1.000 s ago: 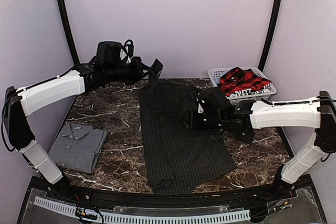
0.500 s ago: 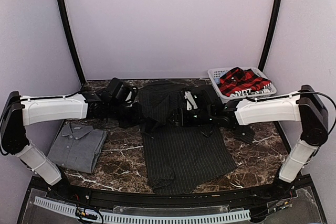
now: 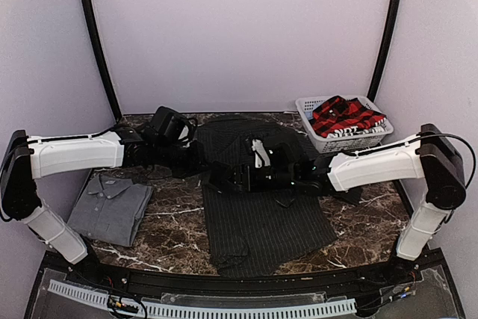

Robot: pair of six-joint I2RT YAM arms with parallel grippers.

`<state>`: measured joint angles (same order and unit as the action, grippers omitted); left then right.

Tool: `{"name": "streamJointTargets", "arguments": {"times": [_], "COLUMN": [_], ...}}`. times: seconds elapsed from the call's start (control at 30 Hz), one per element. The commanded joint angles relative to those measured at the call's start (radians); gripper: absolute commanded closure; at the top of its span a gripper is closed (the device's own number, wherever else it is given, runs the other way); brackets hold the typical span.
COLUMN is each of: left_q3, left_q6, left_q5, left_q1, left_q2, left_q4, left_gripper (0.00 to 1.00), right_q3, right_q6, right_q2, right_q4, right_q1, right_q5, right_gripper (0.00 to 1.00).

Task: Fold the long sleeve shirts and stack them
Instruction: Pass from the left arm to the right

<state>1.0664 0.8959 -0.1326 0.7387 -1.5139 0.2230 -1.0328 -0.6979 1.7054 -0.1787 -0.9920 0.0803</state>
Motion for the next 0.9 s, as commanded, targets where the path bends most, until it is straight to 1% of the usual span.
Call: {"name": "streamJointTargets", "arguments": {"times": [0.0, 0.13, 0.2, 0.3, 0.43, 0.53, 0.63, 0.77, 0.8, 0.87], "left_q3": [0.046, 0.047, 0.044, 0.041, 0.042, 0.041, 0.041, 0.046, 0.051, 0.068], "left_q6": [-0.031, -0.039, -0.047, -0.057, -0.070, -0.080, -0.093, -0.110, -0.115, -0.134], "left_q5": [-0.052, -0.083, -0.091, -0.103, -0.117, -0.116, -0.129, -0.138, -0.141, -0.140], "left_q1": [-0.001, -0.001, -0.001, -0.001, -0.001, -0.001, -0.001, -0.001, -0.001, -0.006], "left_q2": [-0.022, -0.035, -0.033, -0.031, -0.030, -0.023, -0.022, -0.020, -0.017, -0.013], "left_q4": [-0.028, -0.022, -0.021, -0.021, -0.021, -0.019, -0.027, -0.025, -0.023, -0.008], "left_gripper": [1.00, 1.00, 1.00, 1.00, 1.00, 1.00, 1.00, 1.00, 1.00, 0.93], "right_q3": [0.012, -0.028, -0.053, -0.078, -0.114, -0.104, -0.118, -0.157, -0.176, -0.203], "right_q6": [-0.050, -0.067, -0.077, -0.092, -0.108, -0.126, -0.120, -0.097, -0.085, -0.055], "right_q2": [-0.015, 0.008, 0.025, 0.054, 0.096, 0.090, 0.097, 0.109, 0.108, 0.097], "right_q4": [-0.058, -0.056, -0.034, -0.023, 0.004, 0.030, 0.050, 0.098, 0.122, 0.172], "right_q1": [-0.014, -0.014, -0.014, -0.014, -0.014, -0.015, -0.012, -0.003, 0.000, 0.015], "right_q5": [-0.060, -0.077, -0.116, -0.120, -0.103, -0.130, -0.141, -0.168, -0.181, -0.224], "right_gripper": [0.32, 0.34, 0.35, 0.39, 0.51, 0.57, 0.67, 0.98, 1.00, 1.00]}}
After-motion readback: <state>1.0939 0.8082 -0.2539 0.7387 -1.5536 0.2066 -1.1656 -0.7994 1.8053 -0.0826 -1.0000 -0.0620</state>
